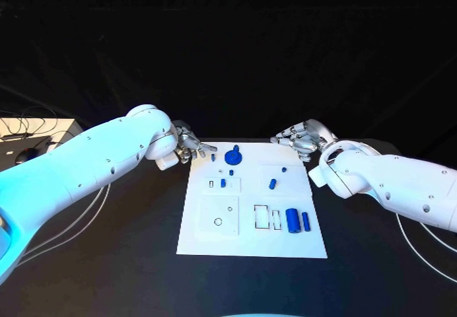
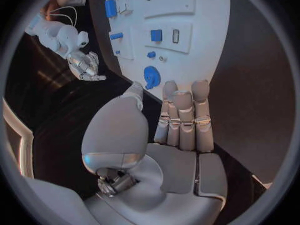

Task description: Assemble the parts on the task board

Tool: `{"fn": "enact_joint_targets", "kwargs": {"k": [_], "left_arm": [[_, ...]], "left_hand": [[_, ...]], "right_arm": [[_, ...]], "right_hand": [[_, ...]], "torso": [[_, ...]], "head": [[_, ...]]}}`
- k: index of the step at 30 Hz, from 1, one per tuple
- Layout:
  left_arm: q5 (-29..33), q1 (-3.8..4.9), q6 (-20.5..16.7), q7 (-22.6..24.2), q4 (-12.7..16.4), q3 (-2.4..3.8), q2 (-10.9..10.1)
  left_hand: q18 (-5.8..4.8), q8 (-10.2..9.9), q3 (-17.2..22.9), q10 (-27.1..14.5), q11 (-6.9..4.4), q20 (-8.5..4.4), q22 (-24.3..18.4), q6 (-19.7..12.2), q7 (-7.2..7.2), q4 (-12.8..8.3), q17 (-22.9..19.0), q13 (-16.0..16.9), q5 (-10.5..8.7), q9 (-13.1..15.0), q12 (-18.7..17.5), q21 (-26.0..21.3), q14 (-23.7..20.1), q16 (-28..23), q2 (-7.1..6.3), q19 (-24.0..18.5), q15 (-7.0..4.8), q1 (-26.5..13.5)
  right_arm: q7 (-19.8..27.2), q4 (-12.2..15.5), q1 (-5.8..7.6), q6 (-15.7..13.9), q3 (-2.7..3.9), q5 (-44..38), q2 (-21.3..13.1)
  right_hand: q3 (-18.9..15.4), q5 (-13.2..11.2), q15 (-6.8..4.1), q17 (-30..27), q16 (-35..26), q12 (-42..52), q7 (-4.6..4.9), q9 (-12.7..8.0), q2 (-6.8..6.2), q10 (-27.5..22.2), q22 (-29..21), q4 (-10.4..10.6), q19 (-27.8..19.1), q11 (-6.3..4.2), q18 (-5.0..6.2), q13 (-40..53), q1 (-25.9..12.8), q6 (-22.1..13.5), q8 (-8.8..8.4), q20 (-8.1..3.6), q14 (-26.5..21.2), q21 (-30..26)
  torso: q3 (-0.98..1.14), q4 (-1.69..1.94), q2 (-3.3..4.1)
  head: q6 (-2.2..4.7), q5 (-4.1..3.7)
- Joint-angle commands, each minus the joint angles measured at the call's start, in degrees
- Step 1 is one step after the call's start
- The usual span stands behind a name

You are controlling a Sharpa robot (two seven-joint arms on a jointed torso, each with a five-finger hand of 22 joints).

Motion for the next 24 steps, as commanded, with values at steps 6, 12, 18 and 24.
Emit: {"fn": "enact_joint_targets", "kwargs": {"k": [6,12,18,24], "left_arm": [[-2.4,0.30,3.2,0.8,-7.0,-0.13,4.1],[-2.8,0.33,2.3,2.1,-10.3,-0.46,6.0],[-2.8,0.50,0.7,3.5,-11.8,-0.56,6.9],[-2.7,0.63,0.3,4.5,-12.7,-0.66,7.7]], "left_hand": [[0.32,6.6,13.4,-0.3,-0.67,-0.32,2.7,-1.2,-0.83,-1.5,1.6,-0.1,-0.16,3.1,1.6,3.2,0.4,2.6,-1.69,1.2,-0.74,-1.2],[-0.07,17.1,16.3,-1.0,-1.19,-0.78,4.3,-6.1,-1.81,-3.6,2.6,0.1,-0.11,10.7,3.5,5.1,0.5,4.5,-2.42,1.5,-1.11,-4.3],[-0.39,22.2,16.4,-1.4,-1.42,-1.08,5.6,-8.4,-2.17,-2.1,3.2,-0.1,-0.11,12.6,5.1,6.7,0.9,5.8,-3.04,2.2,-1.32,-5.6],[-0.46,23.7,13.8,-1.6,-1.46,-1.09,6.0,-9.4,-2.32,-0.2,3.3,-0.5,-0.19,12.6,5.7,7.1,0.9,6.3,-3.45,2.3,-1.28,-6.5]], "right_arm": [[0.8,0.3,-0.03,-0.3,0.02,-0.6,0.0],[0.8,0.6,-0.01,-0.6,0.04,-0.8,-0.1],[0.8,0.8,0.03,-0.8,0.06,-0.9,-0.1],[0.7,0.9,0.09,-0.9,0.10,-1.1,0.0]], "right_hand": [[0.0,0.2,-0.24,0.0,-0.1,-0.3,0.40,0.1,0.45,-0.3,7.1,-0.2,2.8,0.06,0.42,0.0,-0.1,0.1,-0.10,-0.32,-0.2,-0.4],[-0.1,0.3,-0.25,0.0,-0.1,-0.2,0.40,0.1,0.48,-0.2,7.1,-0.3,2.8,0.07,0.42,0.0,-0.2,0.1,-0.11,-0.32,-0.2,-0.4],[-0.2,0.5,-0.25,0.0,-0.1,-0.2,0.40,0.1,0.45,-0.2,7.1,-0.3,2.8,0.06,0.42,0.0,-0.3,0.1,-0.11,-0.33,-0.2,-0.4],[-0.2,0.5,-0.25,0.0,-0.1,-0.2,0.40,0.1,0.45,-0.2,7.1,-0.3,2.8,0.06,0.42,0.0,-0.3,0.1,-0.11,-0.33,-0.2,-0.4]], "torso": [[-0.40,-0.04,0.51],[-0.54,-0.15,0.99],[-0.65,-0.17,1.38],[-0.70,-0.22,1.61]], "head": [[0.63,0.12],[1.14,0.31],[1.38,0.19],[1.57,0.09]]}}
